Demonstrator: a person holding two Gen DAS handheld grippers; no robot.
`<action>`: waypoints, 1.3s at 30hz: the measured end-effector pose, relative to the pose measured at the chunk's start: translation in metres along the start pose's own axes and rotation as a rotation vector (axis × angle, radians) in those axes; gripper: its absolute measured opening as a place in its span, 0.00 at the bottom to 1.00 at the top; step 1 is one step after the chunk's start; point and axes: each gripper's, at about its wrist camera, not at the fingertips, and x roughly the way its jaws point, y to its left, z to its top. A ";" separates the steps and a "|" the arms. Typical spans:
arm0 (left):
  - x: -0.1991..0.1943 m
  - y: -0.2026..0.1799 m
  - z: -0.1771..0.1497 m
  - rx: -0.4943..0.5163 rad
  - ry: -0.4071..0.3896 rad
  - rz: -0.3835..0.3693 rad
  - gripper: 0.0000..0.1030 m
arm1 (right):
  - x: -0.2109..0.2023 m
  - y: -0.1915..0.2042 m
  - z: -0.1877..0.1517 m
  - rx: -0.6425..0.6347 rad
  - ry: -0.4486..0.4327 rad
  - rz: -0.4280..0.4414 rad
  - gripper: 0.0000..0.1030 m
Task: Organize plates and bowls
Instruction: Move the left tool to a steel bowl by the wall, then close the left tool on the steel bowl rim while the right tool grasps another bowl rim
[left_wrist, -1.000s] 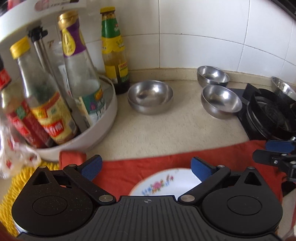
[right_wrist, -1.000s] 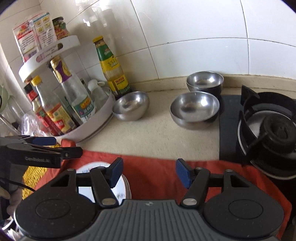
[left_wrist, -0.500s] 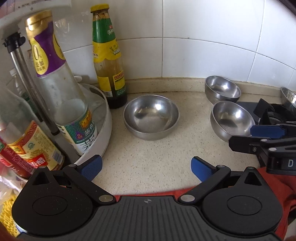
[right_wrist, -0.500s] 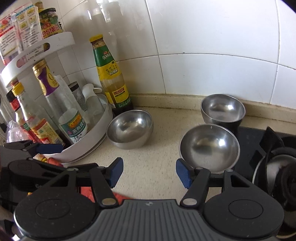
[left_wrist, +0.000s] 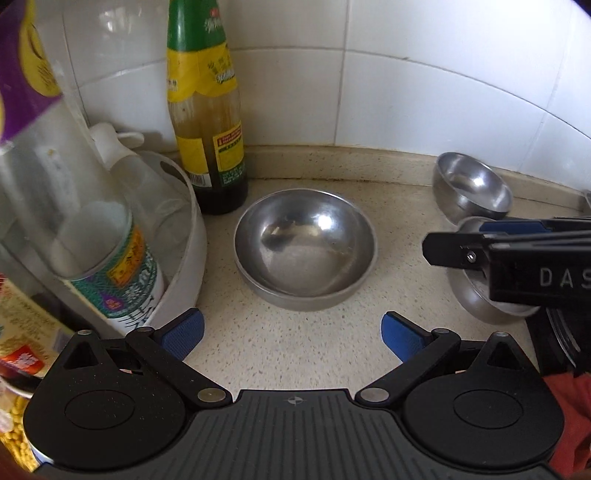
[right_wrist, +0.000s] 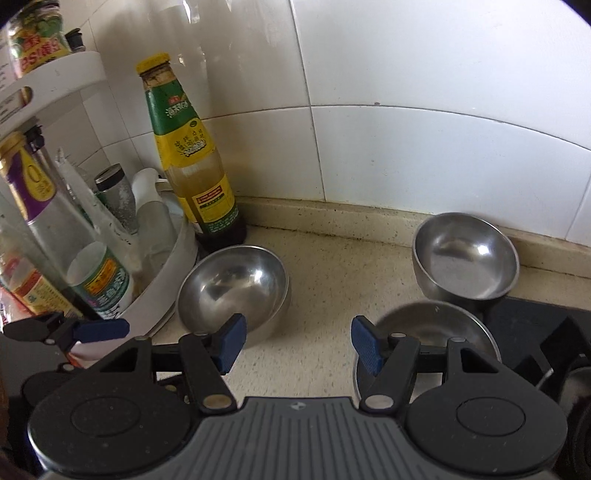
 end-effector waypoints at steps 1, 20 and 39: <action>0.004 0.001 0.002 -0.014 0.009 -0.001 1.00 | 0.006 0.000 0.003 -0.004 0.005 0.003 0.59; 0.026 0.028 0.010 -0.239 0.021 -0.092 0.99 | 0.088 -0.014 0.033 0.070 0.106 0.140 0.59; 0.056 0.025 0.006 -0.286 0.097 -0.040 0.95 | 0.116 -0.008 0.018 0.106 0.241 0.191 0.24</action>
